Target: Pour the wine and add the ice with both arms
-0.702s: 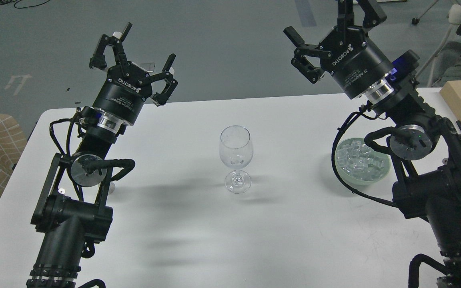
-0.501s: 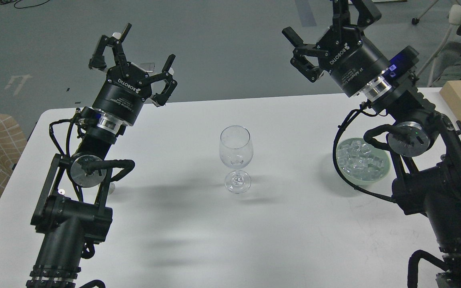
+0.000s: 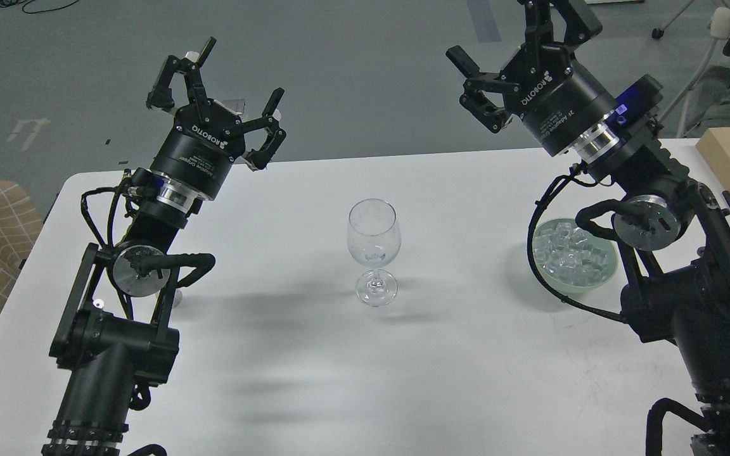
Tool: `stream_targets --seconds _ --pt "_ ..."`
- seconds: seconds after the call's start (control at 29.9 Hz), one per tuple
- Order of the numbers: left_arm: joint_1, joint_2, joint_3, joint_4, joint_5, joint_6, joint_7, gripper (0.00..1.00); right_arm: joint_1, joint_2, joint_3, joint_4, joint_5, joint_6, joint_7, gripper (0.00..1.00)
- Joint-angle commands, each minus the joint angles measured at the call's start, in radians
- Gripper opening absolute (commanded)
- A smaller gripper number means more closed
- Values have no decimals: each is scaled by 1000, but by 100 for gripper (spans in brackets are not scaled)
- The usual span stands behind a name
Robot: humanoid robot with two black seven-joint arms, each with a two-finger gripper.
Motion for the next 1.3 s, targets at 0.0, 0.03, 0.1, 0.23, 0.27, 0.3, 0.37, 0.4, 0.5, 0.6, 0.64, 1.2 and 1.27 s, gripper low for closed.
stream_targets --seconds 0.0,0.03,0.1,0.23,0.27,0.3,0.37,0.4,0.5,0.6,0.64,1.2,1.27 --pt "-6 0 -1 0 1 0 -6 100 0 0 0 -2 0 0 -1 100" --pt "-8 0 -3 -2 1 0 -10 100 0 0 0 -3 0 0 -1 100" --pt "-10 0 -3 -12 1 0 -13 100 -2 0 0 -5 -1 0 -1 100" --pt "-11 0 -4 -45 -2 8 -15 100 -5 0 -1 -6 -1 0 0 100" --pt "-8 0 -6 -55 -2 34 -15 100 -8 0 -5 -5 -1 0 0 100" --pt "-5 0 -7 -71 -5 86 -16 100 -14 0 -6 -2 -1 0 0 100" --pt "-5 0 -9 -80 -29 123 -18 100 -20 0 -6 1 -1 0 0 100" --pt "-3 0 -6 -80 -44 127 -18 100 -22 0 -6 2 -1 0 -1 100" --pt "-5 0 -4 -80 -48 127 -16 100 -20 0 -6 2 -1 0 0 100" --pt "-14 0 -1 -75 -48 127 -15 100 -20 0 -6 3 -1 0 0 100" --pt "-14 0 -1 -74 -48 127 -15 100 -20 0 -6 3 -1 0 0 100" --pt "-10 0 20 -54 -34 62 -16 100 -19 0 -11 8 0 0 0 100" --pt "-8 0 20 -54 -34 61 -16 100 -19 0 -14 9 0 0 0 100"
